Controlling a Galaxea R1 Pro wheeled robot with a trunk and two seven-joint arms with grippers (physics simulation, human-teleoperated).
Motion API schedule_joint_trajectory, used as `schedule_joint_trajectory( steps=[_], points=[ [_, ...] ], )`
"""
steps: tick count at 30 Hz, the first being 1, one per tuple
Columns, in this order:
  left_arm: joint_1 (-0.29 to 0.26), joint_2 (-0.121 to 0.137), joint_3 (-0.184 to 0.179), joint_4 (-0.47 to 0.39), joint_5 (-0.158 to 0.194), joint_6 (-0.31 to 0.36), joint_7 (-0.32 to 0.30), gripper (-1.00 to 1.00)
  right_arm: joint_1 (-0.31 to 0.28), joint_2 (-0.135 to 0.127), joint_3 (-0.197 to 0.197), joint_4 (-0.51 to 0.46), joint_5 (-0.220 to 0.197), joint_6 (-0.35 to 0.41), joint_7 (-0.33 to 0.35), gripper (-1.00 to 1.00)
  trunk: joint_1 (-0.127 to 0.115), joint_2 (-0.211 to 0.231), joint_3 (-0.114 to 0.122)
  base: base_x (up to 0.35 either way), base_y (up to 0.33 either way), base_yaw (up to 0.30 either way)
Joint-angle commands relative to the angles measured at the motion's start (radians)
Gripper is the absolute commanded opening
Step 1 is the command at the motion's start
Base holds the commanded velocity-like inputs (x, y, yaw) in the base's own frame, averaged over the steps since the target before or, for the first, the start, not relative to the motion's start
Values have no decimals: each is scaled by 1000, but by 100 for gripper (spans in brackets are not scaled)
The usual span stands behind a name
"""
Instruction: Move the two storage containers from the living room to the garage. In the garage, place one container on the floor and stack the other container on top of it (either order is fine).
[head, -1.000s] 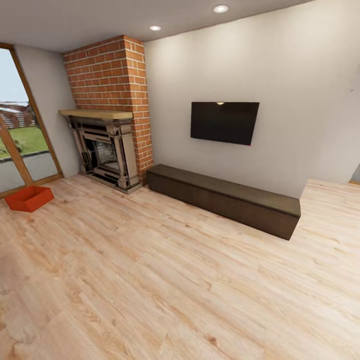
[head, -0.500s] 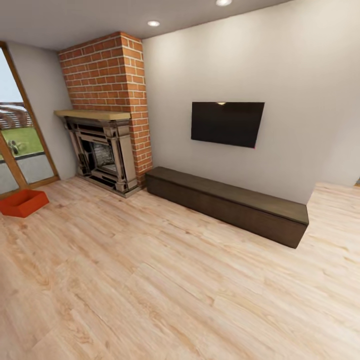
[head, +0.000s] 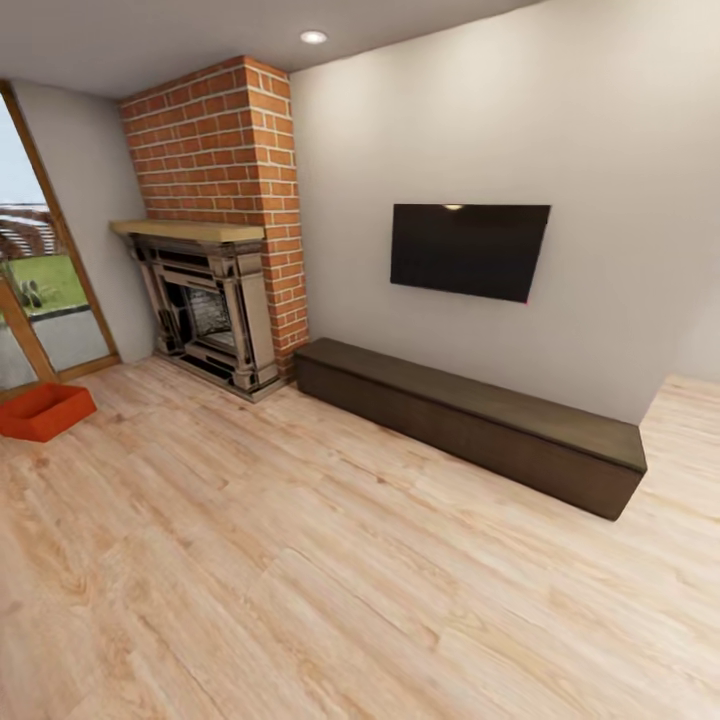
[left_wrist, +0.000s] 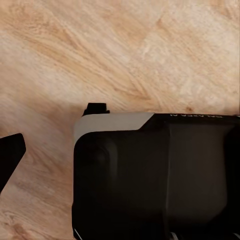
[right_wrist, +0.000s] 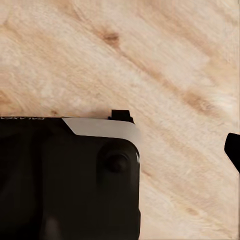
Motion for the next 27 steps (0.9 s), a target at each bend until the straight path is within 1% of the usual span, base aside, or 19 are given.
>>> schedule_joint_trajectory(
  steps=[1, 27],
  points=[
    [-1, 0, -2, 0, 5, 1, 3, 100, -1, 0, -6, 2, 10, -4, -4, 100, 1, -1, -2, 337, 0, 205],
    [0, 0, -2, 0, 5, 1, 3, 100, -1, 0, -6, 2, 10, -4, -4, 100, 1, -1, -2, 337, 0, 248]
  ],
)
